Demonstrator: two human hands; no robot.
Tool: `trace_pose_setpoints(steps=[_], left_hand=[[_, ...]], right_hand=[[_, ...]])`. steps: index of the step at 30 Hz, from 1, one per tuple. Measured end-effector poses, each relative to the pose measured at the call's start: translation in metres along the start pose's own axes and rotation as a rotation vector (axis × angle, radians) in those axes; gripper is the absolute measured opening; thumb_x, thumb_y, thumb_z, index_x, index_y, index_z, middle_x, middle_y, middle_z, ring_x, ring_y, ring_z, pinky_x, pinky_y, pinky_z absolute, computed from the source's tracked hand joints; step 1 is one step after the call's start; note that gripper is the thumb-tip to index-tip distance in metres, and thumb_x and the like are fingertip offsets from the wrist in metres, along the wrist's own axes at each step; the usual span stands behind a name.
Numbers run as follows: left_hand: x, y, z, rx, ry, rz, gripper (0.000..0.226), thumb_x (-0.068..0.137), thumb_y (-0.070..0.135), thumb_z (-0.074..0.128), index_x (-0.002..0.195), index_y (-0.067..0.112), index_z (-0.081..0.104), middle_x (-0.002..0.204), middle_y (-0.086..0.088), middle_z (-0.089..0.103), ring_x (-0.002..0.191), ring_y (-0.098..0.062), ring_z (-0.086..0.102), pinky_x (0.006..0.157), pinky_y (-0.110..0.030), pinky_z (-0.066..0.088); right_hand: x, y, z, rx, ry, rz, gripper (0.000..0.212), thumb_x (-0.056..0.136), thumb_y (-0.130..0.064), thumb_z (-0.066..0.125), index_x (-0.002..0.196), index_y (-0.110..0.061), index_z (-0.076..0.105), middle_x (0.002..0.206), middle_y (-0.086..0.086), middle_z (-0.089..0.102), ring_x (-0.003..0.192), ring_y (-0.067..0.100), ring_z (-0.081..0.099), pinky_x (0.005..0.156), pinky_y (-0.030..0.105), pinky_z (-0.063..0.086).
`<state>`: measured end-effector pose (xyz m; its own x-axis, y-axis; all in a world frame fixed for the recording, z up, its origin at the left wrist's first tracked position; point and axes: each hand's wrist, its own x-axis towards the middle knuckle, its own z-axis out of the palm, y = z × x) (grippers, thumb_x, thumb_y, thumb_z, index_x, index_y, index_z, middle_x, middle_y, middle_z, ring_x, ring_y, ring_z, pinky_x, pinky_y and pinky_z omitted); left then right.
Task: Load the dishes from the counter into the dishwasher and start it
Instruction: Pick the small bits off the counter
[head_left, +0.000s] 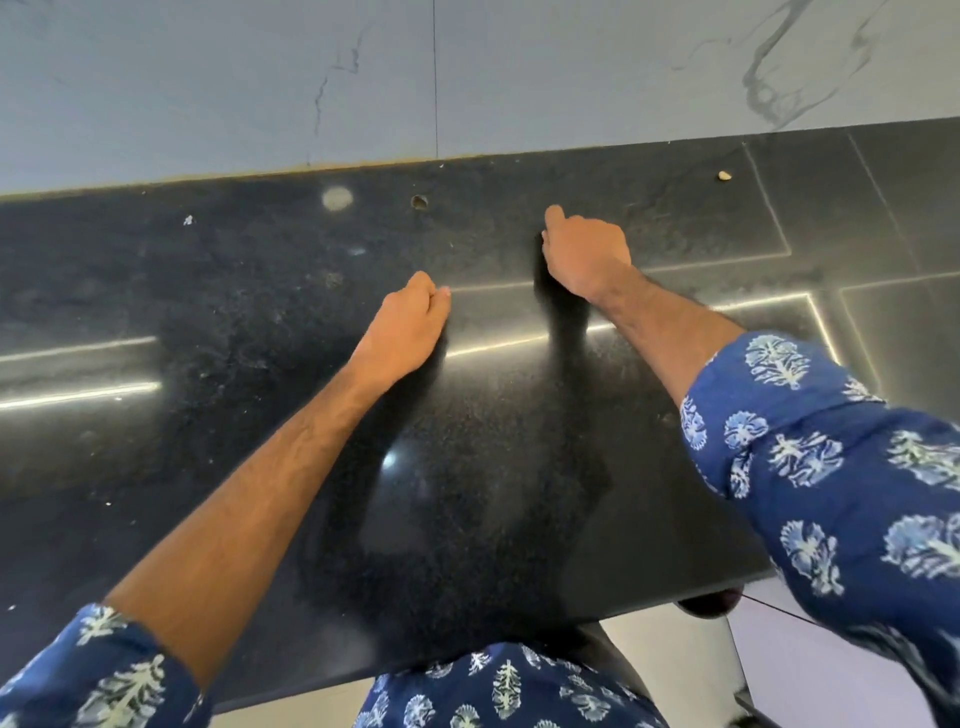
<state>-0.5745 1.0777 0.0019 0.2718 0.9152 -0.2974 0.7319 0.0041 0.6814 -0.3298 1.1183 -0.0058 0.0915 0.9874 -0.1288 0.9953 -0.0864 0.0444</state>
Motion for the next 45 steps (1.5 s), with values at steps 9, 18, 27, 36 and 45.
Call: trace_pose_setpoints(steps=[9, 18, 27, 36, 45], left_hand=[[0.021, 0.079, 0.056, -1.145, -0.147, -0.323, 0.038, 0.105, 0.027, 0.038, 0.068, 0.021, 0.04, 0.051, 0.007, 0.025, 0.04, -0.007, 0.017, 0.033, -0.02, 0.014], [0.108, 0.197, 0.153, -0.902, -0.239, -0.185, 0.033, 0.105, 0.005, 0.032, 0.105, 0.01, 0.065, 0.066, 0.004, 0.037, 0.04, -0.001, 0.024, 0.038, -0.015, 0.017], [0.212, 0.294, 0.21, 0.043, 0.076, 0.252, 0.03, 0.099, 0.021, 0.05, 0.093, 0.008, 0.076, 0.068, -0.002, 0.06, 0.062, -0.016, 0.056, 0.058, -0.025, 0.036], [0.24, 0.296, 0.213, 0.647, 0.056, 0.559, 0.034, 0.101, 0.034, 0.055, 0.117, 0.007, 0.069, 0.109, -0.021, 0.06, 0.102, -0.042, 0.058, 0.084, -0.047, 0.045], [0.201, 0.306, 0.22, 0.389, 0.052, 0.585, 0.015, 0.089, 0.029, 0.062, 0.086, 0.015, 0.068, 0.074, 0.006, 0.057, 0.076, -0.016, 0.059, 0.07, -0.029, 0.042]], right_hand=[[-0.078, 0.078, -0.011, 2.174, -0.331, 0.399, 0.034, 0.089, -0.025, 0.043, 0.061, -0.026, 0.023, 0.049, -0.008, 0.014, 0.042, 0.01, 0.008, 0.039, 0.024, 0.005], [-0.132, 0.215, 0.014, 2.411, -0.256, 0.64, 0.024, 0.097, -0.011, 0.041, 0.104, -0.007, 0.063, 0.066, -0.001, 0.045, 0.045, 0.004, 0.026, 0.035, 0.015, 0.022], [-0.139, 0.314, 0.022, 2.141, -0.302, 0.668, 0.028, 0.1, -0.029, 0.05, 0.076, -0.015, 0.057, 0.062, -0.006, 0.027, 0.048, 0.006, 0.018, 0.041, 0.02, 0.012], [-0.133, 0.338, 0.033, 2.379, -0.426, 0.659, 0.035, 0.1, -0.028, 0.049, 0.067, -0.018, 0.05, 0.061, -0.008, 0.023, 0.047, 0.006, 0.013, 0.034, 0.018, 0.015], [-0.16, 0.331, 0.036, 2.506, -0.375, 0.671, 0.034, 0.1, -0.026, 0.049, 0.068, -0.016, 0.049, 0.063, -0.007, 0.024, 0.052, 0.007, 0.012, 0.038, 0.018, 0.016]])
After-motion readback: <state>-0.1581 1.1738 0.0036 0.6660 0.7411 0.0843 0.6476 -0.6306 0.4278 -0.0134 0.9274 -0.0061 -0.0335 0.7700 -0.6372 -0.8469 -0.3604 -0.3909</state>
